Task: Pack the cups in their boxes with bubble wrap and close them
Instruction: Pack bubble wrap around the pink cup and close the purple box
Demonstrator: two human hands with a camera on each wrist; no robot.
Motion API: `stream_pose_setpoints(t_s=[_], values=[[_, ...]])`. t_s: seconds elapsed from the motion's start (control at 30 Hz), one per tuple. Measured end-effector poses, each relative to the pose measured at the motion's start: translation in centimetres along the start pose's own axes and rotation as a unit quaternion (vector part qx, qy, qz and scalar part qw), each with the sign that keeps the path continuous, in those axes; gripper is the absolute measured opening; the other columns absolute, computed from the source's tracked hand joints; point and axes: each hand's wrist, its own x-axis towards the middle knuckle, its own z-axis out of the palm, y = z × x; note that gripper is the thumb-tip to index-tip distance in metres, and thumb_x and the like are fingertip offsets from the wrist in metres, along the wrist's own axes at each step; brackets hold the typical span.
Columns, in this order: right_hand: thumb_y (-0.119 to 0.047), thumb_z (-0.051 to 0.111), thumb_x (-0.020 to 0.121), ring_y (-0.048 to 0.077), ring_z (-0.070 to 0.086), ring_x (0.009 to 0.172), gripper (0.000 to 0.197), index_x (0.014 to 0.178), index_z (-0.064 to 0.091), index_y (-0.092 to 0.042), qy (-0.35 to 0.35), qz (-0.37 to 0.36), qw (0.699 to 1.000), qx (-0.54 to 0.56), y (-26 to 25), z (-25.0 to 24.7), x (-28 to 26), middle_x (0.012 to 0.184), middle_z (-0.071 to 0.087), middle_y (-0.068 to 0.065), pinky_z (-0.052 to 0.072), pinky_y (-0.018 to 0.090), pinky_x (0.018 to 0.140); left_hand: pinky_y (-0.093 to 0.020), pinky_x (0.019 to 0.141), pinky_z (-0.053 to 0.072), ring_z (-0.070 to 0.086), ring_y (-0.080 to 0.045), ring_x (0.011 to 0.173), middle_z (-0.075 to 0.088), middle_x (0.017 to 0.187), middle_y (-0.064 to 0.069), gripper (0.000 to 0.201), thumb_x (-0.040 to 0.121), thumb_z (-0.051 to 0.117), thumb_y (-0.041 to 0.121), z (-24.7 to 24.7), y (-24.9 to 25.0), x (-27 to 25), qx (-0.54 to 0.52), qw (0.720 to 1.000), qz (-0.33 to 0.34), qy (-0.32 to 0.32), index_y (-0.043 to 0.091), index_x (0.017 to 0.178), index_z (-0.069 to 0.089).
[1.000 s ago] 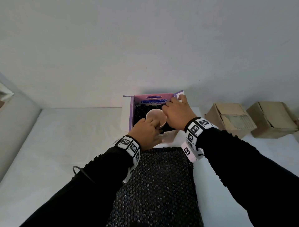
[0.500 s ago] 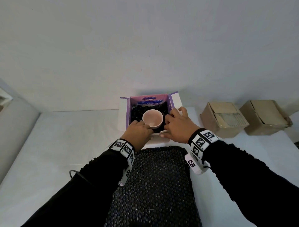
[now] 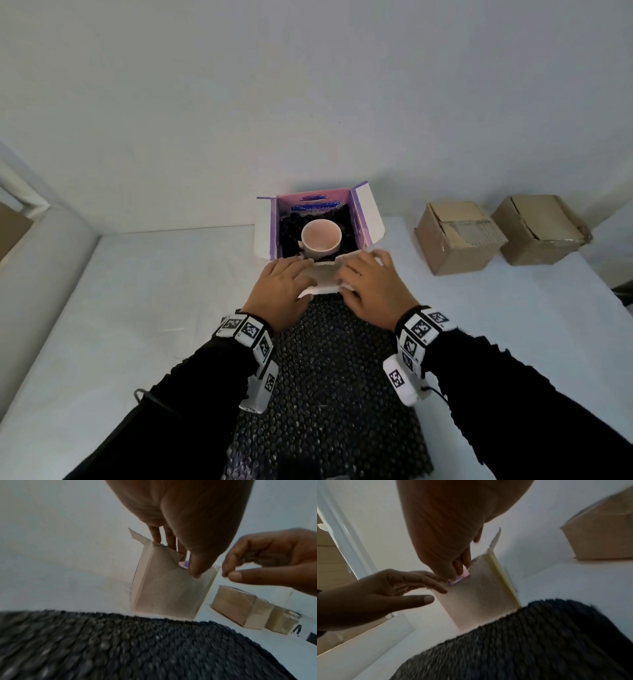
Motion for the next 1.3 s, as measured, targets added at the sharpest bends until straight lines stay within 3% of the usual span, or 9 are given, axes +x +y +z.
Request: stream_pose_setpoints(t_s=[0.17,0.27,0.4,0.6,0.8,0.93,1.07,1.17,1.3], values=[[-0.064,0.054,0.079,0.028,0.033,0.13,0.082,0.147,0.023,-0.032,-0.272,0.122,0.953,0.062,-1.7,3.6,-5.1,0.147,0.032,0.003,0.033,0.048,0.103,-0.043,0.102,0.026,0.054,-0.023,0.119,0.06,0.124,0.004,0.023,0.08,0.053,0.037,1.0,2.5,-3.9,0.005,1.0,-0.021,-0.01,0.03,0.096,0.068],[-0.066,0.058,0.079,0.03,0.026,0.136,0.082,0.146,0.026,-0.03,-0.351,0.148,0.924,0.002,-2.4,4.4,-6.9,0.152,0.023,0.002,0.026,0.051,0.109,-0.042,0.108,0.017,0.042,-0.02,0.13,0.047,0.139,0.007,0.04,0.087,0.05,0.049,1.6,3.3,-6.2,0.015,0.981,-0.076,-0.177,0.035,0.124,0.056],[-0.048,0.058,0.088,0.023,0.039,0.124,0.035,0.116,0.055,-0.028,-0.293,0.119,0.949,-0.011,-2.5,4.6,-7.4,0.135,0.044,-0.004,0.03,0.044,0.103,-0.047,0.111,0.024,0.028,-0.025,0.138,0.026,0.153,0.002,0.08,0.084,0.048,0.069,2.6,3.5,-8.5,0.008,0.937,-0.153,-0.314,0.03,0.149,0.022],[-0.023,0.05,0.095,0.021,0.058,0.085,0.008,0.103,0.052,-0.02,-0.145,0.125,0.968,0.161,-3.7,2.7,-6.9,0.091,0.063,-0.001,0.044,0.042,0.087,-0.046,0.113,0.018,0.018,-0.025,0.144,0.02,0.157,0.003,0.105,0.068,0.049,0.085,2.6,3.5,-8.9,0.036,0.958,-0.156,-0.238,0.032,0.151,0.015],[-0.006,0.042,0.093,0.023,0.056,0.094,0.031,0.119,0.054,-0.018,-0.106,0.143,0.952,0.248,-3.8,0.2,-5.6,0.104,0.063,0.007,0.045,0.039,0.083,-0.036,0.095,0.035,0.059,-0.025,0.109,0.068,0.108,-0.002,0.025,0.092,0.054,0.032,2.0,3.5,-7.1,-0.036,0.978,-0.159,-0.13,0.023,0.114,0.059],[-0.011,0.039,0.092,0.019,0.06,0.091,0.032,0.116,0.06,-0.015,-0.135,0.173,0.923,0.316,-3.4,-0.8,-4.8,0.101,0.067,0.004,0.046,0.034,0.086,-0.04,0.073,0.041,0.057,-0.037,0.089,0.063,0.096,-0.017,0.021,0.09,0.043,0.007,0.7,4.0,-6.5,-0.172,0.968,-0.175,-0.055,0.006,0.108,0.054],[-0.034,0.047,0.094,0.015,0.057,0.077,0.019,0.096,0.06,-0.019,-0.152,0.145,0.92,0.33,-3.6,-1.8,-4.1,0.082,0.062,-0.004,0.044,0.033,0.076,-0.041,0.071,0.04,0.055,-0.037,0.081,0.06,0.087,-0.015,0.028,0.082,0.035,0.021,-1.0,4.1,-6.1,-0.175,0.975,-0.132,-0.019,0.006,0.101,0.051],[-0.08,0.059,0.069,0.008,0.062,0.087,0.059,0.102,0.055,-0.031,-0.219,0.12,0.925,0.285,-3.3,-3.1,-3.4,0.095,0.067,-0.01,0.05,0.031,0.08,-0.037,0.067,0.043,0.056,-0.027,0.073,0.061,0.082,-0.005,0.056,0.083,0.041,0.068,-2.7,3.7,-6.1,-0.1,0.991,-0.085,-0.031,0.014,0.096,0.049],[-0.056,0.078,0.066,0.019,0.061,0.099,0.061,0.113,0.057,-0.024,-0.334,0.07,0.935,0.102,-2.0,-3.9,-2.6,0.108,0.066,-0.002,0.048,0.034,0.084,-0.035,0.081,0.044,0.061,-0.023,0.087,0.064,0.097,0.003,0.065,0.074,0.053,0.075,-4.1,3.5,-5.4,0.11,0.974,-0.045,-0.191,0.021,0.11,0.05]])
